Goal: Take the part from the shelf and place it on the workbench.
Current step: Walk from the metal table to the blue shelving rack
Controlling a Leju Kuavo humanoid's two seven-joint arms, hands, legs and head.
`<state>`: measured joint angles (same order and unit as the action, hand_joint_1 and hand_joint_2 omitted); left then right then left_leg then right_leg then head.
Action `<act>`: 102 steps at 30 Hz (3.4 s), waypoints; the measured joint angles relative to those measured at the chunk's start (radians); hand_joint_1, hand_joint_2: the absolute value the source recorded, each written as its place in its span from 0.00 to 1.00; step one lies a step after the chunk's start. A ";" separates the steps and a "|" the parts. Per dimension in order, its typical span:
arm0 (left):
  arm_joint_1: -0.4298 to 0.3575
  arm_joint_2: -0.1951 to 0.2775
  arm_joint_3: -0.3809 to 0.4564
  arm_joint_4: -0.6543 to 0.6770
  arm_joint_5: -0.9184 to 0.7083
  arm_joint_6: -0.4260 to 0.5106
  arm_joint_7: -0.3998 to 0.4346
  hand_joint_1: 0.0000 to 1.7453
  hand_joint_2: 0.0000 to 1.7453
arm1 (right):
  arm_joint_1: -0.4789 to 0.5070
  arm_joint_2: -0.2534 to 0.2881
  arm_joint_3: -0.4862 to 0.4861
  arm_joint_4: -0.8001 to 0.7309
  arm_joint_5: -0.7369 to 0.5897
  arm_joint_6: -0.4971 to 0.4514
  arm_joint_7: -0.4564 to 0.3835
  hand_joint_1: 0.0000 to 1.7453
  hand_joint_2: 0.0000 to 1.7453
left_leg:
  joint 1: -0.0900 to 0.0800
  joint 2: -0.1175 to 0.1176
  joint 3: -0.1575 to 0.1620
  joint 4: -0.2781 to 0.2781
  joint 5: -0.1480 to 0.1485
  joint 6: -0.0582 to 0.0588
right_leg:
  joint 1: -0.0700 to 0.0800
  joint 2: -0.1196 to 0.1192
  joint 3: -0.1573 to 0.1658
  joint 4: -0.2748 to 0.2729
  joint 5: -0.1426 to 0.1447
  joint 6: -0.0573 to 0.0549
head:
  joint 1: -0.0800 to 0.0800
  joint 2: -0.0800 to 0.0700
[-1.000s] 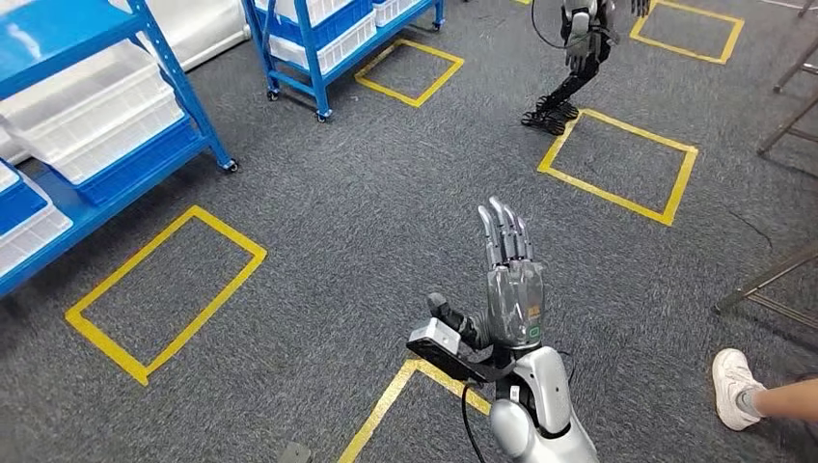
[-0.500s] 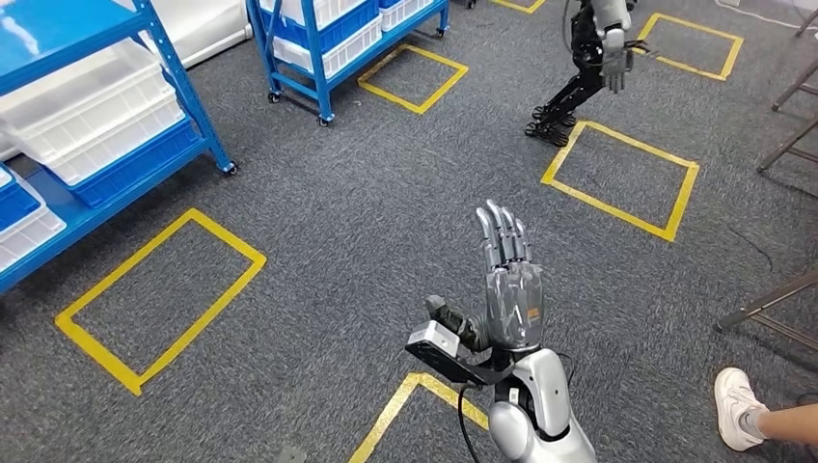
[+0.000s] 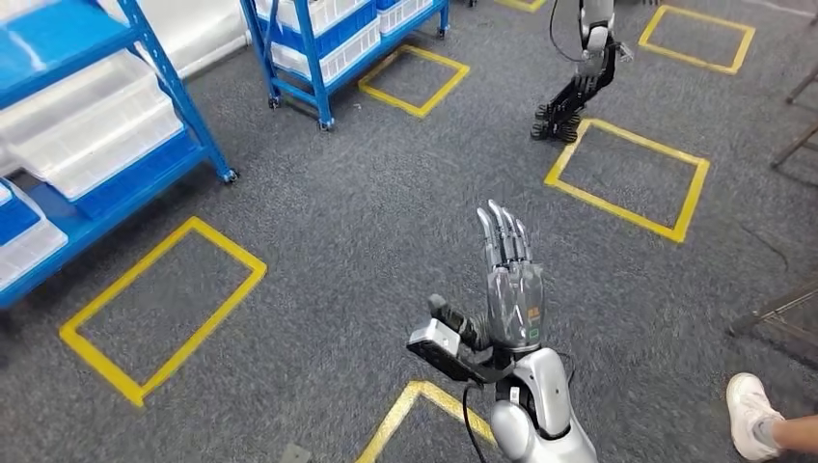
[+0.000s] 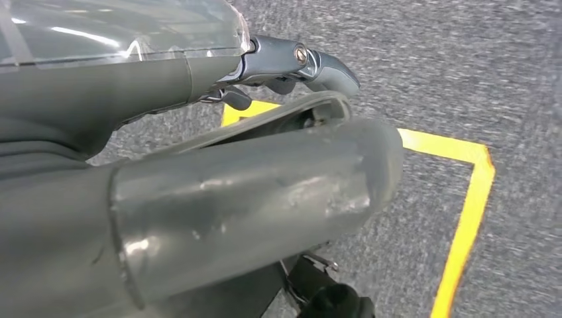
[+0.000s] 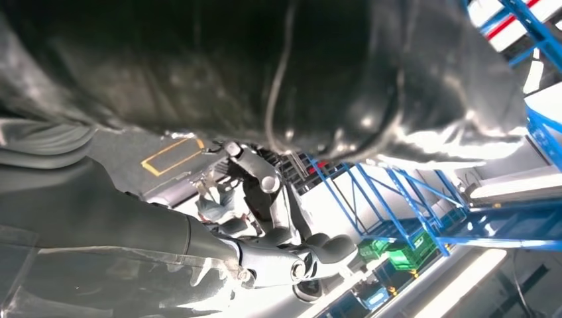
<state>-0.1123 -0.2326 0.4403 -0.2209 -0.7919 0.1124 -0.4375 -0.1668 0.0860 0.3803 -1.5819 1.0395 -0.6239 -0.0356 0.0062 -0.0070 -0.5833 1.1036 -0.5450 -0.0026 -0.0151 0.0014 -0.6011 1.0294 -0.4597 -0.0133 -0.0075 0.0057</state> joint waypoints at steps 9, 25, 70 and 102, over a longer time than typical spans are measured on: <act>0.002 0.001 0.000 0.000 0.000 0.000 0.000 0.00 0.00 | 0.001 0.001 0.000 0.001 0.000 0.001 0.000 0.00 0.00 | 0.003 0.001 -0.021 -0.052 0.096 0.003 | 0.005 -0.001 0.035 0.003 -0.031 0.005 | 0.000 0.000; 0.000 -0.001 0.001 0.000 -0.003 0.000 0.002 0.00 0.00 | 0.000 0.000 0.000 0.006 -0.014 0.004 0.000 0.00 0.00 | 0.000 -0.002 0.021 -0.078 0.060 0.025 | -0.001 0.001 -0.018 0.027 0.000 0.033 | 0.000 0.000; 0.001 0.001 0.001 0.000 -0.006 0.000 0.007 0.00 0.00 | 0.006 0.001 0.000 -0.005 -0.014 0.003 -0.007 0.00 0.00 | 0.003 0.001 -0.042 -0.044 0.109 -0.001 | -0.001 0.003 0.046 0.006 -0.045 0.011 | 0.000 0.000; -0.002 0.001 0.002 0.000 -0.017 0.017 0.008 0.00 0.00 | 0.010 0.000 0.000 -0.008 -0.026 0.017 -0.007 0.00 0.00 | -0.006 0.003 -0.037 -0.061 0.104 0.013 | 0.007 0.001 0.038 0.009 -0.041 0.009 | 0.000 0.000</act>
<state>-0.1140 -0.2316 0.4428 -0.2209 -0.8089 0.1290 -0.4291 -0.1563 0.0865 0.3799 -1.5902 1.0137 -0.6070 -0.0423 -0.0002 -0.0041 -0.6201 1.0428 -0.4412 0.0108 -0.0081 0.0023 -0.5630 1.0380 -0.5003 -0.0048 -0.0078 0.0057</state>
